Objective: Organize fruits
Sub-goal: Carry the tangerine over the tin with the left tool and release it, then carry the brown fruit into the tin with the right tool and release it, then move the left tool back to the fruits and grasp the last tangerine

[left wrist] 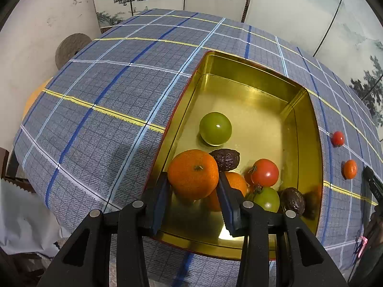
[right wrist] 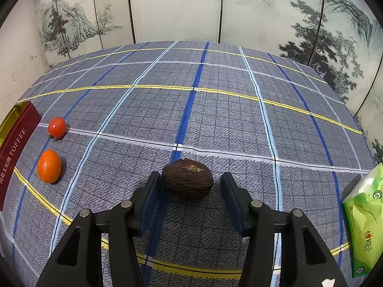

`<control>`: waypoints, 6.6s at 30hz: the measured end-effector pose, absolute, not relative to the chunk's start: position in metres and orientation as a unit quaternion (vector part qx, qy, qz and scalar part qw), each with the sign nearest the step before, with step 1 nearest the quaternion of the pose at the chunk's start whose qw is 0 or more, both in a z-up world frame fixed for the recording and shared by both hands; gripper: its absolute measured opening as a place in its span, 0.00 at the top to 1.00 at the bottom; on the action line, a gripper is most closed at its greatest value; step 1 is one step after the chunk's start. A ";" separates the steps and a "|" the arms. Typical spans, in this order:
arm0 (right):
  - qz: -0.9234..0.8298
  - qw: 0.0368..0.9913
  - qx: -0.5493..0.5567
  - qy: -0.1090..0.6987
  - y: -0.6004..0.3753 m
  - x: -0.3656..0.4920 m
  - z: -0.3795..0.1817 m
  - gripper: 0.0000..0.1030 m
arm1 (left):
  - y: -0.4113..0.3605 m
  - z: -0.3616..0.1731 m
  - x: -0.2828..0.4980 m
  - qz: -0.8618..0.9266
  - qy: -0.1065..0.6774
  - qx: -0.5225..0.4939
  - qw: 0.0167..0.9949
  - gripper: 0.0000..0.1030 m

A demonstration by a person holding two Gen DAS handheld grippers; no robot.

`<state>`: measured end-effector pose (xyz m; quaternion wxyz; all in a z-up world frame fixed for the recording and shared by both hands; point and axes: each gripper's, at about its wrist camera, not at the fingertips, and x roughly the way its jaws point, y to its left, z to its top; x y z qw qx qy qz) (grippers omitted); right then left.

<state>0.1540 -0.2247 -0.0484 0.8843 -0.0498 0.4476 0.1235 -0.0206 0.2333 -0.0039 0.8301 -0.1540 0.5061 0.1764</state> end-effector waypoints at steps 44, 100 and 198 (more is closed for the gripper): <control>0.131 0.884 -0.056 0.445 -0.226 0.156 -0.048 0.61 | 0.224 0.006 -0.025 0.178 0.480 -0.141 0.847 0.39; 0.394 0.826 -0.106 0.389 0.055 0.068 0.042 0.64 | 0.243 0.027 -0.064 0.217 0.424 -0.135 0.869 0.35; 0.106 0.879 -0.043 0.463 -0.279 0.162 -0.056 0.13 | -0.034 -0.018 0.097 -0.018 0.485 -0.005 0.875 0.34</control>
